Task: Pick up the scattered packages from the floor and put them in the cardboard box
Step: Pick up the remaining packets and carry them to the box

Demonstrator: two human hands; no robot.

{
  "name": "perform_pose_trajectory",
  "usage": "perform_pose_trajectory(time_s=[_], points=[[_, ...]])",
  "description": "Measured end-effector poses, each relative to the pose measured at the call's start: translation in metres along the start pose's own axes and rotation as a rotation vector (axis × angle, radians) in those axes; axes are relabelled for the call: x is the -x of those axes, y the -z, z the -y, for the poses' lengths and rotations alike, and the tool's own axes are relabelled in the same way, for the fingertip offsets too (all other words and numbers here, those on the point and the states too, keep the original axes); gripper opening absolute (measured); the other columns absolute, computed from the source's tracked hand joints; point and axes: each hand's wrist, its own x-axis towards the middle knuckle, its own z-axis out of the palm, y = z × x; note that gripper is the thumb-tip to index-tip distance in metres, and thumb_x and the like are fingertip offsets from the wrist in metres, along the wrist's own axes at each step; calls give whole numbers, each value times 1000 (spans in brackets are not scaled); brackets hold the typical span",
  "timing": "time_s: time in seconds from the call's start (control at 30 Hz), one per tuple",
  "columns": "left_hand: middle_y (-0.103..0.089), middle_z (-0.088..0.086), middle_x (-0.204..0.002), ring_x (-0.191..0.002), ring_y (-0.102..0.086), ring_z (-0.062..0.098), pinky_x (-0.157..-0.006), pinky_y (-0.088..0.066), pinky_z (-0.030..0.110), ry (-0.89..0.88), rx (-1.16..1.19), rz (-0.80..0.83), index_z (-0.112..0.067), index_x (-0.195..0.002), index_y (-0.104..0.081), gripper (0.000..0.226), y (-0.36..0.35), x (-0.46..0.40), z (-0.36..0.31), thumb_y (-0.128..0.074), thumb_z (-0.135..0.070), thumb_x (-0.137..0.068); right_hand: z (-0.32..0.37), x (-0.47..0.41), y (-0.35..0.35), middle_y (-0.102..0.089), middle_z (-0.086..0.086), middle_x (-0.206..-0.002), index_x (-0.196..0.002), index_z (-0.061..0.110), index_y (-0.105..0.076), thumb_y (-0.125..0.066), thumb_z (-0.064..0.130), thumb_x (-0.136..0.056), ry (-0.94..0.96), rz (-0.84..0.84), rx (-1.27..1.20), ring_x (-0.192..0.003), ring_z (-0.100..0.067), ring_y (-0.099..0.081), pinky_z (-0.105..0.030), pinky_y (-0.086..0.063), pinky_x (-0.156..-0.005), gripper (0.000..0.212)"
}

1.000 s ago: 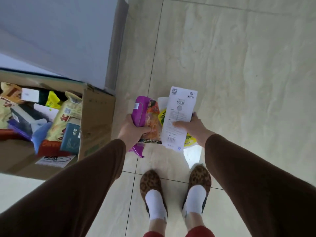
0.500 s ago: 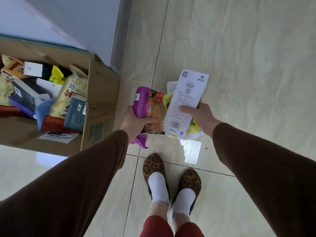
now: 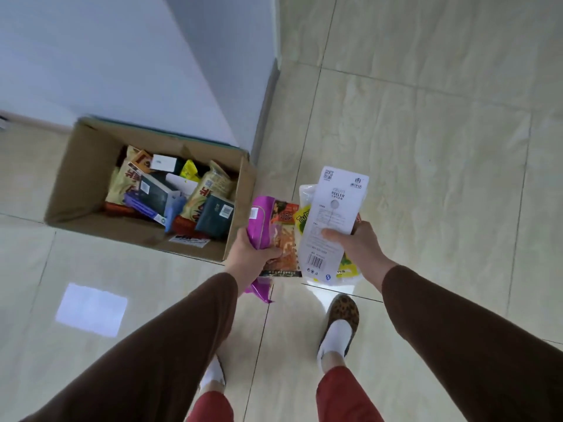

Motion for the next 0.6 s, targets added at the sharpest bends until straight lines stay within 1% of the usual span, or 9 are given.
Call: perform_pose_trajectory(time_s=[0.03,0.07,0.17,0.23,0.33,0.43,0.47,0.53,0.6], points=[[-66,-1,-107,-93,-67,18,-85,-60,47,3,1,0,-24,-121,-46,61,15,6,5,-86,-23,-74,1,6,-12,-75,9,-106,-108,31,-68,-84,83,-30,-6,-17,8,-97,-17,-74,-42,-62,-81,96],[-66,-1,-106,-93,-68,19,-85,-60,47,5,2,-4,-24,-119,-47,60,32,10,11,-86,-23,-73,3,14,-25,-75,10,-106,-109,32,-67,-82,85,-29,-2,-21,9,-96,-17,-73,-42,-62,-81,98],[-67,0,-104,-91,-70,21,-83,-61,47,-20,5,-6,-23,-113,-49,59,92,20,29,-88,-23,-70,18,49,-69,-75,12,-106,-108,34,-67,-84,80,-36,8,-55,6,-98,-16,-73,-42,-62,-83,87],[-67,0,-106,-91,-70,19,-81,-61,43,-25,13,12,-23,-116,-48,60,135,25,41,-88,-23,-71,33,73,-100,-76,12,-104,-107,32,-69,-87,75,-38,16,-72,-8,-96,-14,-74,-42,-62,-83,83],[-65,0,-107,-92,-69,20,-78,-61,43,-32,21,1,-22,-119,-45,64,198,30,53,-88,-22,-71,56,108,-147,-78,10,-102,-104,29,-74,-86,57,-53,55,-68,-79,-94,-14,-75,-42,-62,-84,59],[-66,5,-108,-89,-71,25,-64,-63,40,-29,39,-48,-21,-117,-44,68,254,28,59,-90,-20,-67,75,130,-189,-79,10,-100,-102,29,-75,-87,52,-56,68,-53,-144,-93,-15,-76,-43,-62,-86,53],[-65,4,-108,-89,-71,25,-63,-63,41,-24,29,-63,-22,-119,-43,69,271,26,58,-90,-21,-67,83,136,-203,-79,10,-101,-103,29,-74,-89,56,-53,58,-46,-132,-94,-15,-76,-42,-62,-85,58],[-63,3,-109,-90,-70,26,-70,-63,47,-31,0,-92,-25,-119,-41,71,298,19,56,-90,-25,-67,91,133,-229,-76,10,-105,-108,31,-70,-89,75,-37,22,-65,-112,-96,-15,-75,-42,-62,-84,86],[-61,2,-109,-89,-67,23,-70,-61,44,-41,-48,-123,-26,-120,-38,70,320,11,49,-88,-27,-71,91,116,-254,-73,10,-109,-112,32,-66,-81,87,-24,13,-77,-117,-98,-16,-74,-41,-62,-84,105]])
